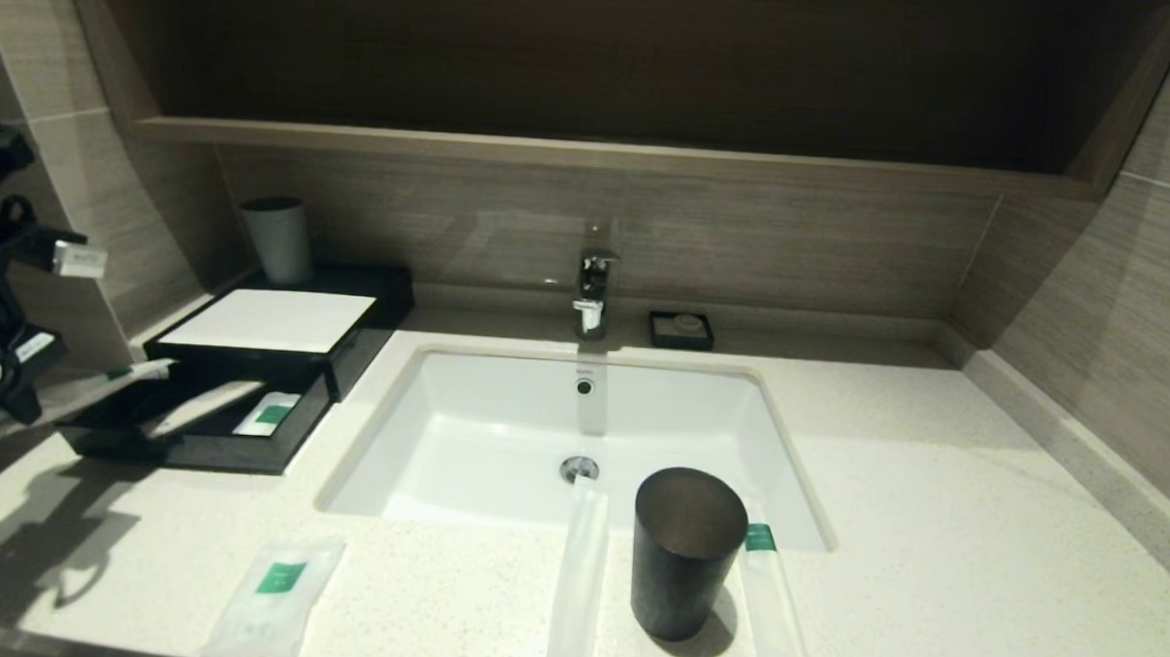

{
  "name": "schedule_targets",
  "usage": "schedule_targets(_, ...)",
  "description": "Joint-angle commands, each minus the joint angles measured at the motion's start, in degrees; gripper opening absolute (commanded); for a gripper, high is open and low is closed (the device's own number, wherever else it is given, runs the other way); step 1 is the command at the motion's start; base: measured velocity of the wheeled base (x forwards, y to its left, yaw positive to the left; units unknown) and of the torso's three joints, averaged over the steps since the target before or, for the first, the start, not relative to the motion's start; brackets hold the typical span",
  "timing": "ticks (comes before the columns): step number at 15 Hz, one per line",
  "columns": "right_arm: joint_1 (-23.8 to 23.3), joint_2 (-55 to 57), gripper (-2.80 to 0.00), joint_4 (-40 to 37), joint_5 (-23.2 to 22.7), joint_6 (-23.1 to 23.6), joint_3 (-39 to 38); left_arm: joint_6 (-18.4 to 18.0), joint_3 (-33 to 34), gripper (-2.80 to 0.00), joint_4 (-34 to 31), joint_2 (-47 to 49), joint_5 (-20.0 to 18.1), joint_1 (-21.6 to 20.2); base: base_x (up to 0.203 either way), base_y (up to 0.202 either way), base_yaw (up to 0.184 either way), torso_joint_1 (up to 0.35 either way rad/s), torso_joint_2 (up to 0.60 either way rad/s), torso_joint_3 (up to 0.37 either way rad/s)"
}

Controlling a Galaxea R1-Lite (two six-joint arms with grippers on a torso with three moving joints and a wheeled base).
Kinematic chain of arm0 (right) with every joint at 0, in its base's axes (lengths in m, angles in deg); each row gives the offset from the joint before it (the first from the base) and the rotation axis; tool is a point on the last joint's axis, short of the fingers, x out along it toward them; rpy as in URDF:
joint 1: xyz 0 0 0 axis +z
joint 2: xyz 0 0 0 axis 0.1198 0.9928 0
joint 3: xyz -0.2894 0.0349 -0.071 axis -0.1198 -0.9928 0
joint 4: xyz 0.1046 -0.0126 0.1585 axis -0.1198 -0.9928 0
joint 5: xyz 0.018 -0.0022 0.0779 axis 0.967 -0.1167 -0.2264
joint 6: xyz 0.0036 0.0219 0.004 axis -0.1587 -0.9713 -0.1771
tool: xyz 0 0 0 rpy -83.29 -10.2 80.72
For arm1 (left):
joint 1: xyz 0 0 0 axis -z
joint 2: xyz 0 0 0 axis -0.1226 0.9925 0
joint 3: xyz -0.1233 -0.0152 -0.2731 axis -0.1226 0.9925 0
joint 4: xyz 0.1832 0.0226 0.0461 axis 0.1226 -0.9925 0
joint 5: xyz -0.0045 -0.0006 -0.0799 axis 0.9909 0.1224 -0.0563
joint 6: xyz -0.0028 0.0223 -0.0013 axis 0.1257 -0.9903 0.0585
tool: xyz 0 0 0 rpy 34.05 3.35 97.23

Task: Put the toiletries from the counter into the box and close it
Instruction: Place the bathroom toiletry into the drawer

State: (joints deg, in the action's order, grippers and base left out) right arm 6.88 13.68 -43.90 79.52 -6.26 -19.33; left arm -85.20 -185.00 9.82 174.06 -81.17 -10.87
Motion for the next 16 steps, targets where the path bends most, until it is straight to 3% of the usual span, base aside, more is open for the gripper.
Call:
schedule_targets(1,0.00,0.00,-2.80,0.00,0.00,0.03,0.00,0.00,-0.01,-2.80,0.03,1.64,0.06,0.06,0.000,0.000,0.000,0.000,0.00,0.000)
schedule_targets(9,0.00,0.00,-2.80,0.00,0.00,0.03,0.00,0.44,-0.01,-2.80,4.01,4.99,0.06,1.17,0.000,0.000,0.000,0.000,0.00,0.000)
schedule_targets(16,0.00,0.00,-2.80,0.00,0.00,0.03,0.00,2.88,-0.01,-2.80,6.55,6.95,0.04,3.22,0.000,0.000,0.000,0.000,0.00,0.000)
